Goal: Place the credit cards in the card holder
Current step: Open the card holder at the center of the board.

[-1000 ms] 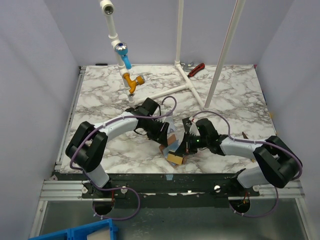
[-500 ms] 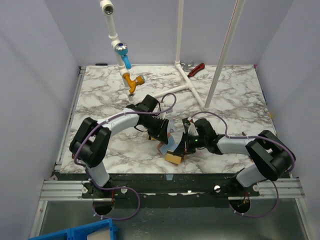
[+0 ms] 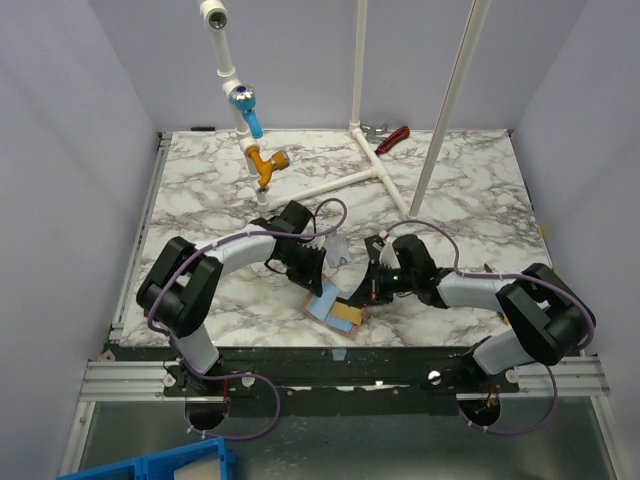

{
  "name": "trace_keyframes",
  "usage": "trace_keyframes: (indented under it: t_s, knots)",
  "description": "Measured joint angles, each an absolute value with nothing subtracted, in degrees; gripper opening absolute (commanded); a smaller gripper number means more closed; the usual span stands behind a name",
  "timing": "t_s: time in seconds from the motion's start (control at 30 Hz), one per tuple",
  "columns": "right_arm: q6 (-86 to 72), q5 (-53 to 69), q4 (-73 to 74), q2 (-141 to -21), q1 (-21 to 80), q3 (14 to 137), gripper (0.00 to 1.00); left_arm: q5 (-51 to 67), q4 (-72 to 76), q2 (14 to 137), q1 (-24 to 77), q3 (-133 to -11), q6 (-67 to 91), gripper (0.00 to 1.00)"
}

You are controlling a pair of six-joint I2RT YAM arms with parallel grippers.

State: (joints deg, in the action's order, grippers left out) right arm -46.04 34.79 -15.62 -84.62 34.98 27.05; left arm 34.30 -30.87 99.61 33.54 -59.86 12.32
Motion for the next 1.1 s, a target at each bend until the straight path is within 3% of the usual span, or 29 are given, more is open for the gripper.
trace_keyframes:
  t_s: [0.2, 0.5, 0.8, 1.1]
  knots:
    - [-45.78, 34.89, -14.35, -85.45, 34.74, 28.42, 0.01, 33.58, -27.79, 93.36, 34.37, -53.15, 15.62, 0.18]
    - [-43.66, 36.16, -6.94, -84.49, 34.74, 31.83, 0.01, 37.1, -21.63, 97.62, 32.95, -51.64, 22.9, 0.12]
    - [-41.85, 35.03, 1.43, -84.01, 36.95, 38.5, 0.01, 39.27, -18.24, 98.74, 29.21, -51.0, 27.99, 0.13]
    - [-38.89, 25.67, 14.2, -85.08, 38.89, 40.14, 0.01, 39.2, -15.27, 94.54, 28.67, -46.24, 29.06, 0.3]
